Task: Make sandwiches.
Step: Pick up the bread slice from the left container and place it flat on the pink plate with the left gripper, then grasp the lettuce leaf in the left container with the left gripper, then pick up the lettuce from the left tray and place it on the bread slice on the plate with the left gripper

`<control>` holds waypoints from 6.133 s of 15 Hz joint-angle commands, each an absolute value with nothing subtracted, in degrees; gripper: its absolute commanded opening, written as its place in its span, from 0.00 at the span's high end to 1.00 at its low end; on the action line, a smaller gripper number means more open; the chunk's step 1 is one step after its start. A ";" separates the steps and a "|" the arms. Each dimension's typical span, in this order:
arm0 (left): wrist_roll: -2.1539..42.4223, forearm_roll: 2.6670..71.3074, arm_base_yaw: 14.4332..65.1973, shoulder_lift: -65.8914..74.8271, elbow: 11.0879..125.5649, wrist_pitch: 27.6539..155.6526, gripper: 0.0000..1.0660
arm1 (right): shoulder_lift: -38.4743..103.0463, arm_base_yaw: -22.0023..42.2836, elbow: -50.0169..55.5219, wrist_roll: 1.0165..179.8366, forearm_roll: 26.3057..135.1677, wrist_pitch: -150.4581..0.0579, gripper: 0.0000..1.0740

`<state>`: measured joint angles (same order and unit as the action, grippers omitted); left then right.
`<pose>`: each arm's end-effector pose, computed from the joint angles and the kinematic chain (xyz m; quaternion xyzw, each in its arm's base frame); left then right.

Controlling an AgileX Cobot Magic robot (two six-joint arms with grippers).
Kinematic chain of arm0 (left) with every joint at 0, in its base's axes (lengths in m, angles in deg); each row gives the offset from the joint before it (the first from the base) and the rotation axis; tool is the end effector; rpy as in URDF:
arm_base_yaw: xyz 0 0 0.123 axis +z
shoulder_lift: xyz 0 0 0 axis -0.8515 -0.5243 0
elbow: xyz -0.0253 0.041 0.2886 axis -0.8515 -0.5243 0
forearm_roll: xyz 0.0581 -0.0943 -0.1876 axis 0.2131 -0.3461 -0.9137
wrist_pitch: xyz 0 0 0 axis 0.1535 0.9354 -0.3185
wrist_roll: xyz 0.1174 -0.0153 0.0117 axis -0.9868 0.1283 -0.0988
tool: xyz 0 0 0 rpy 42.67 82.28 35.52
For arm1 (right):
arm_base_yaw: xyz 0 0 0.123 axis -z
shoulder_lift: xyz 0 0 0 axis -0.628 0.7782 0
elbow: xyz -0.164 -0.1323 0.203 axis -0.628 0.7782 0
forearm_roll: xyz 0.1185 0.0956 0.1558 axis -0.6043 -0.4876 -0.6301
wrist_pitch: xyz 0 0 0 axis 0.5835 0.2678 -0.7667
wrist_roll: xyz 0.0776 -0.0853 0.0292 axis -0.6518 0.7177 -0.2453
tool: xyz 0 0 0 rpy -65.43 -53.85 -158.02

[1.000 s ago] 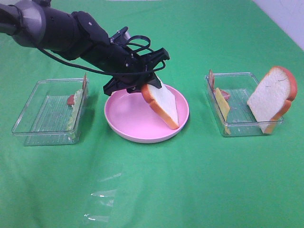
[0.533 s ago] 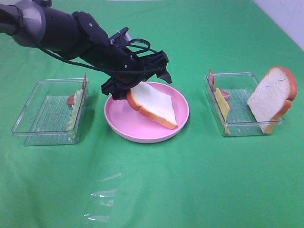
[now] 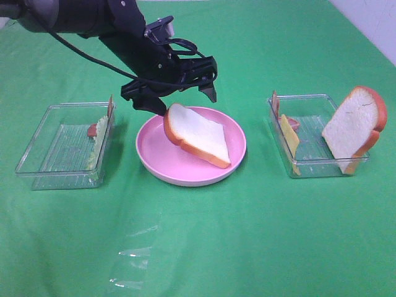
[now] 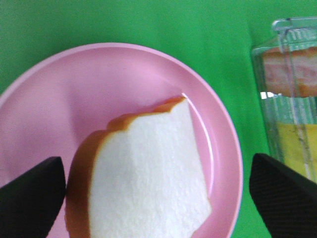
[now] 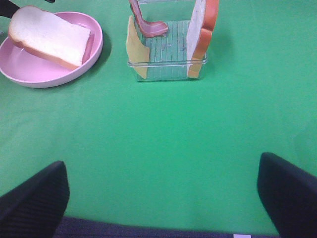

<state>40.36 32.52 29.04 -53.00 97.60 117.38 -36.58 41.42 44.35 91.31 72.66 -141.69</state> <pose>0.4035 -0.2536 0.1818 0.0068 0.9539 -0.2264 0.1971 -0.0171 0.0160 0.2323 -0.0251 0.8714 0.0380 0.4885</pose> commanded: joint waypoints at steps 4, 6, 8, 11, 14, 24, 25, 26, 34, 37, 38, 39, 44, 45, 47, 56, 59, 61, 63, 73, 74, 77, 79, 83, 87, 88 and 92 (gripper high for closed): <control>45.29 46.21 28.93 -52.77 107.17 129.41 0.12 | -38.42 41.37 44.52 91.37 72.37 -141.41 0.08; 44.37 50.45 28.93 -52.77 112.10 136.86 0.12 | -38.42 41.37 44.52 91.37 72.37 -141.41 0.08; 41.51 53.89 28.93 -52.66 116.45 143.51 0.12 | -38.42 41.37 44.52 91.37 72.37 -141.41 0.08; 34.80 56.64 28.93 -52.54 124.48 155.60 0.12 | -38.42 41.37 44.52 91.37 72.37 -141.41 0.08; 34.34 57.27 28.93 -49.56 124.93 156.17 0.12 | -38.42 41.37 44.52 91.37 72.37 -141.41 0.08; 33.08 48.10 38.96 -42.97 108.95 156.11 0.13 | -38.42 41.37 44.52 91.37 72.31 -141.41 0.08; 33.08 48.10 38.96 -42.97 106.94 156.11 0.13 | -38.42 41.37 44.52 91.37 72.31 -141.41 0.08; 33.08 48.10 38.96 -43.03 106.14 156.11 0.13 | -38.42 41.37 44.52 91.37 72.31 -141.41 0.08; 43.00 51.60 38.96 -45.90 101.90 154.16 0.13 | -38.42 41.37 44.52 91.37 72.37 -141.41 0.08; 46.43 51.60 38.90 -47.16 101.90 152.16 0.13 | -38.42 41.37 44.52 91.37 72.37 -141.41 0.08; 47.35 51.25 38.90 -47.56 101.90 151.18 0.13 | -38.42 41.37 44.52 91.37 72.37 -141.41 0.08; 47.64 49.19 38.90 -48.76 101.90 149.01 0.13 | -38.42 41.37 44.52 91.37 72.37 -141.41 0.08; 46.78 45.52 38.38 -52.37 101.90 146.83 0.13 | -38.42 41.37 44.52 91.43 72.09 -141.41 0.08; 45.92 45.35 38.38 -53.00 101.90 146.94 0.13 | -38.42 41.37 44.52 91.43 72.20 -141.41 0.08; 43.74 43.98 38.21 -54.49 101.90 148.03 0.13 | -38.42 41.37 44.52 91.43 72.14 -141.41 0.08; 39.04 46.21 38.10 -55.23 101.90 150.67 0.13 | -38.42 41.37 44.52 91.43 72.20 -141.41 0.08; 39.10 46.33 38.10 -55.23 101.90 150.67 0.13 | -38.42 41.37 44.52 91.43 72.20 -141.41 0.08; 39.56 46.21 38.10 -55.23 101.90 150.21 0.13 | -38.42 41.37 44.52 91.43 72.20 -141.41 0.08; 39.56 45.52 38.10 -55.23 101.90 148.95 0.14 | -38.42 41.37 44.52 91.43 72.20 -141.41 0.08; 39.56 44.09 38.10 -55.29 101.90 148.55 0.24 | -38.42 41.37 44.52 91.43 72.20 -141.41 0.08; 39.56 44.32 38.10 -55.29 101.90 148.83 0.27 | -38.42 41.37 44.52 91.43 72.20 -141.41 0.08; 40.25 45.35 38.10 -55.29 101.90 150.04 0.42 | -38.42 41.37 44.52 91.43 72.20 -141.41 0.08; 41.10 45.41 38.10 -55.29 101.90 150.44 0.64 | -38.42 41.37 44.52 91.43 72.20 -141.41 0.08; 41.05 45.87 38.10 -55.29 101.90 150.38 1.00 | -38.42 41.37 44.52 91.43 72.20 -141.41 0.08; 40.99 45.87 38.10 -55.01 101.90 150.67 1.00 | -38.42 41.37 44.52 91.43 72.20 -141.41 0.08; 40.99 45.87 38.10 -55.01 102.07 150.84 1.00 | -38.42 41.37 44.52 91.43 72.20 -141.41 0.08; 40.99 45.64 38.10 -53.52 106.60 156.11 1.00 | -38.42 41.37 44.52 91.43 72.14 -141.41 0.08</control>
<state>40.65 46.10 38.33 -54.20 106.43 150.50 -36.58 41.42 44.35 91.31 72.49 -141.69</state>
